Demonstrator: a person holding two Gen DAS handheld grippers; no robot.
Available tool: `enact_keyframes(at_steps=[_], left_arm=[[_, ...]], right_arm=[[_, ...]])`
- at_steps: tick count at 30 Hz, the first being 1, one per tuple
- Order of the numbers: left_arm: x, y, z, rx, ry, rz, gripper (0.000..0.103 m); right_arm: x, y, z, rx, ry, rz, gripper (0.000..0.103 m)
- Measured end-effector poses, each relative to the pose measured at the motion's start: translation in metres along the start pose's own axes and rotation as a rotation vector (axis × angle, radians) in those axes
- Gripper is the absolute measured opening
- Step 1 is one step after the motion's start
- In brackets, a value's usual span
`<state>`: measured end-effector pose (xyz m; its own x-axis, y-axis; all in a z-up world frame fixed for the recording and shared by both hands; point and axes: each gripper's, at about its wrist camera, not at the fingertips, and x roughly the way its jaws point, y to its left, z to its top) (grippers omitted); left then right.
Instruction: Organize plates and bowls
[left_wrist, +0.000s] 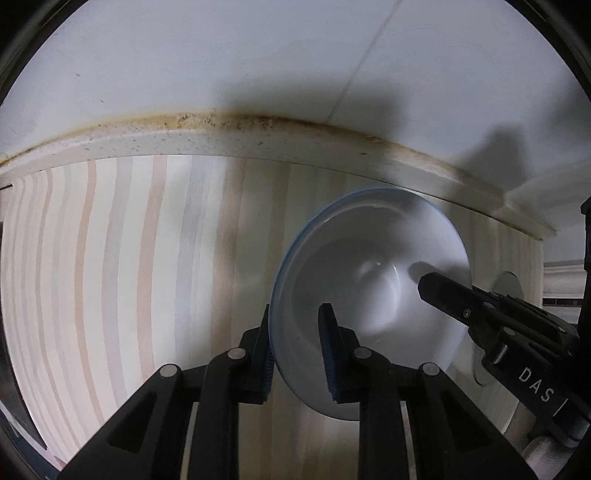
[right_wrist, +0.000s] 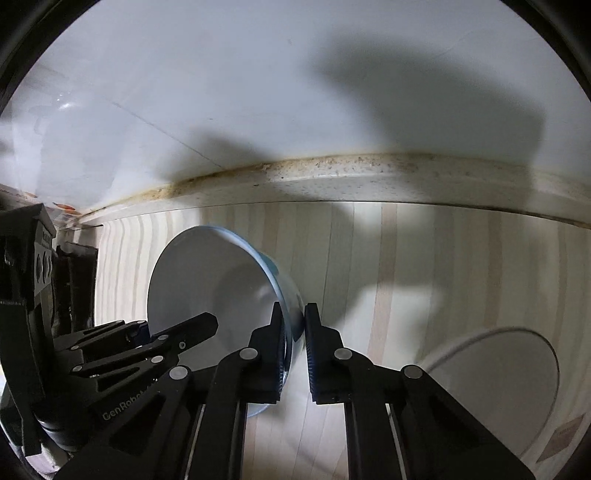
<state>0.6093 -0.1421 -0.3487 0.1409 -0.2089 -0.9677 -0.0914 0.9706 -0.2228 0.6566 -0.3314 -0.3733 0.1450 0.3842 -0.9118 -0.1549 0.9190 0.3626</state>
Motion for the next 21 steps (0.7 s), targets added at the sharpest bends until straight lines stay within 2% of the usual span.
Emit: enact_keyframes(at_steps=[7,12,21], left_arm=[[-0.05,-0.018,-0.039,0.074,-0.054,-0.012,0.019],[-0.071,-0.044,-0.072,0.158,-0.075,-0.014,0.019],[-0.089,-0.076,-0.136,0.258,-0.053,-0.05,0.02]], right_arm=[[-0.051,0.003,-0.038,-0.007,-0.039,0.008,0.011],[-0.092,-0.005,-0.081,0.02,-0.073,0.002,0.011],[-0.145,-0.023,-0.168,0.076,-0.122,-0.013,0.011]])
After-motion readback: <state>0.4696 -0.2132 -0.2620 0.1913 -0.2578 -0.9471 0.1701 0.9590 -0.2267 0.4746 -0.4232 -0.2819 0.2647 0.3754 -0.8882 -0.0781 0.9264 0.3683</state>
